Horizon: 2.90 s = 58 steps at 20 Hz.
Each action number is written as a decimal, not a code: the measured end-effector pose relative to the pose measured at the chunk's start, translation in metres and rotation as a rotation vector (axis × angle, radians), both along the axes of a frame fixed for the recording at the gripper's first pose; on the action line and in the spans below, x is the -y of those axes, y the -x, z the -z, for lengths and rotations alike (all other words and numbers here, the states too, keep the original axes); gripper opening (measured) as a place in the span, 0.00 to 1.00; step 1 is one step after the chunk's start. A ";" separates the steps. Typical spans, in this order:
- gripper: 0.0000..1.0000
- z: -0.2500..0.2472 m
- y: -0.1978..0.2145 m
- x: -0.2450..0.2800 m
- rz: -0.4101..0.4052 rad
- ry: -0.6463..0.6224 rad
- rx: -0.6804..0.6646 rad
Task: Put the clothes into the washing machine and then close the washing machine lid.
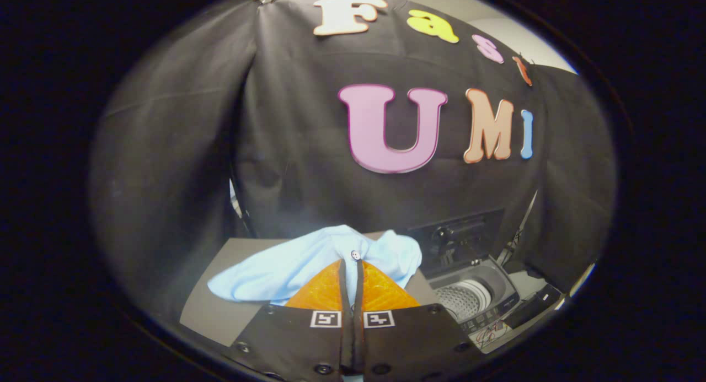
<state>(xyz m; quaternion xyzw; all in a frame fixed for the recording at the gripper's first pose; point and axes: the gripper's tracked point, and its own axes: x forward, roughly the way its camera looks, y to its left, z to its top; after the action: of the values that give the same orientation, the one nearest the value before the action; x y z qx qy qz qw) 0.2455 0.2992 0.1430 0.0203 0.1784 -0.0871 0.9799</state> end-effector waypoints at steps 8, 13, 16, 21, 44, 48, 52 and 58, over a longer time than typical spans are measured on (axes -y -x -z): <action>0.00 0.026 -0.006 0.096 0.081 0.066 -0.019; 0.00 0.027 -0.014 0.148 0.111 0.121 0.042; 0.00 0.038 -0.013 0.185 0.145 0.156 0.040; 0.01 0.081 -0.004 0.265 0.231 0.199 0.026; 0.98 0.181 -0.015 0.245 0.055 0.077 -0.025; 0.98 0.179 -0.008 0.253 0.099 0.069 0.003; 0.98 0.195 -0.012 0.263 0.129 0.089 -0.020; 0.98 0.170 -0.047 0.281 0.140 0.088 0.035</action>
<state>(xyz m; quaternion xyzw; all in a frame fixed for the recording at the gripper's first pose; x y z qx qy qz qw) 0.2921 0.0184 -0.0273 -0.0088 0.1552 -0.1630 0.9743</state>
